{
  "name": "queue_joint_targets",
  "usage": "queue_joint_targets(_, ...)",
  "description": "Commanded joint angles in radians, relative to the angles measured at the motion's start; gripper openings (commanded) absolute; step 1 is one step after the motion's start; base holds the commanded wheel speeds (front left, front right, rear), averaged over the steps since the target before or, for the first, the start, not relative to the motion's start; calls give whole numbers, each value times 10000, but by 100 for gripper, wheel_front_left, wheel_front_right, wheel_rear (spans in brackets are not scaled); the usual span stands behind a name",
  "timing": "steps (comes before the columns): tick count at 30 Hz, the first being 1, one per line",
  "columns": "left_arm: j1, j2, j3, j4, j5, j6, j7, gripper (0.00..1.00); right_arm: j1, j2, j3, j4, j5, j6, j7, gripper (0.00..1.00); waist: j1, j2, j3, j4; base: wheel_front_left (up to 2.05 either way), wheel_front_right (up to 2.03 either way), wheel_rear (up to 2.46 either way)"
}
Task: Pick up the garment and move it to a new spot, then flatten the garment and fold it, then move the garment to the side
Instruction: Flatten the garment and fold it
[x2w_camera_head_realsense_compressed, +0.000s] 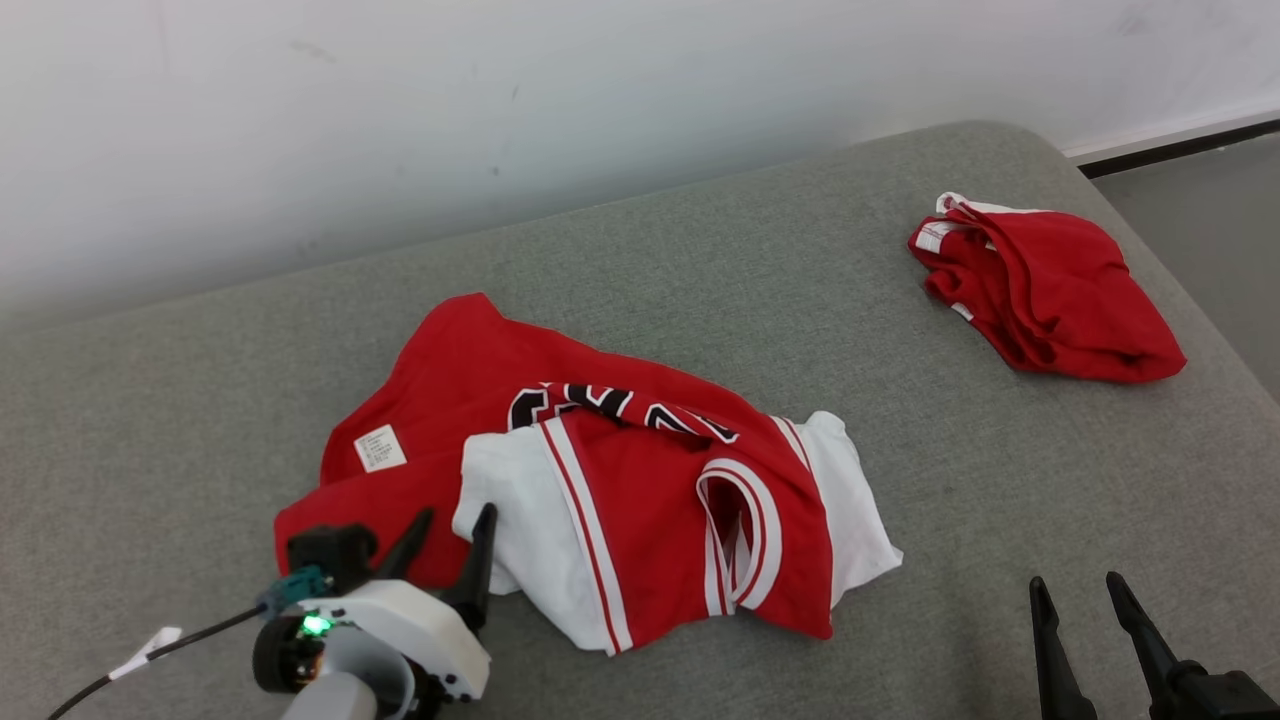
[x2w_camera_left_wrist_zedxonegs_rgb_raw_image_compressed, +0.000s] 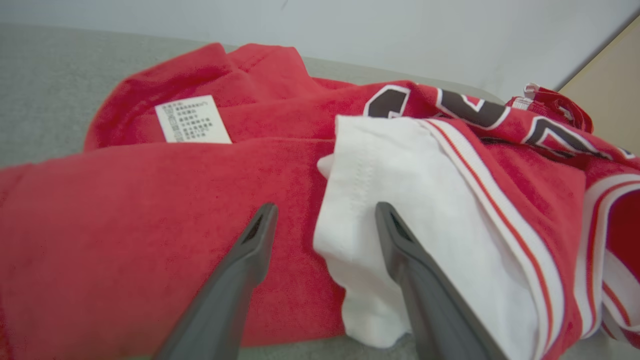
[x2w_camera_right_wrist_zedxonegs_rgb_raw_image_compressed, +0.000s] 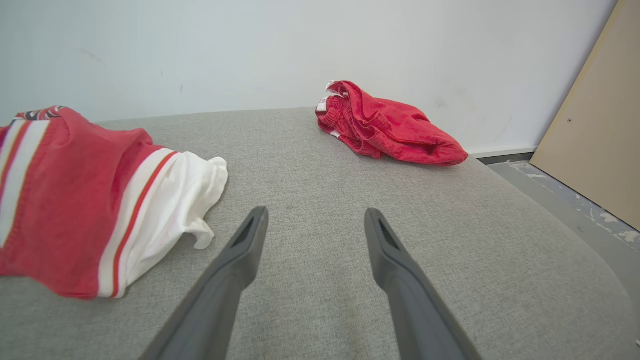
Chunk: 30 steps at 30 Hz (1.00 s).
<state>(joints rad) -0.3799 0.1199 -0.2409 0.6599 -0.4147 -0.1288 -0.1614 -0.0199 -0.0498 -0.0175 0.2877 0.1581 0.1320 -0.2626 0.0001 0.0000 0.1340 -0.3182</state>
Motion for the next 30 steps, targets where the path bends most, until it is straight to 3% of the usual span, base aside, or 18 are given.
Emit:
queue_joint_targets(1, -83, -21, -186, 33, -364, -24, -144, 100, -101, -24, -18, -1, -43, -30, -24, 100, -1, 0, -21, 30, 0, 0, 0)
queue_joint_targets(14, -254, 60, -1307, 137, -1484, -15, -408, 100, -114, -24, 46, 93, -94, -30, -24, 100, -1, 0, -76, 40, 0, 0, 0)
queue_joint_targets(15, -242, 36, -1404, 168, -1565, -15, -354, 91, -113, -25, 30, 97, -85, -30, -24, 100, -1, 0, -73, 44, 0, 0, 0)
queue_joint_targets(16, -240, 22, -1538, 174, -1676, -15, -293, 51, -106, -25, 10, 100, -75, -30, -24, 100, -1, 0, -68, 51, 0, 0, 0)
queue_joint_targets(17, -241, 9, -1683, 176, -1811, -16, -250, 27, -95, -24, -4, 105, -68, -30, -24, 100, -1, 0, -66, 62, 0, 0, 0)
queue_joint_targets(18, -243, 2, -1821, 183, -1969, -16, -222, 9, -84, -24, -13, 110, -55, -30, -24, 100, -1, 0, -65, 76, 0, 0, 0)
queue_joint_targets(19, -258, 0, -1951, 193, -2090, -16, -192, 0, -77, -24, -14, 114, -42, -30, -24, 100, -1, 0, -66, 91, 0, 0, 0)
queue_joint_targets(30, 177, -154, -3267, -964, -3073, -16, -9, 0, 267, -21, -308, 64, -118, -30, -24, 100, -1, 0, -493, 625, 0, 0, 0)
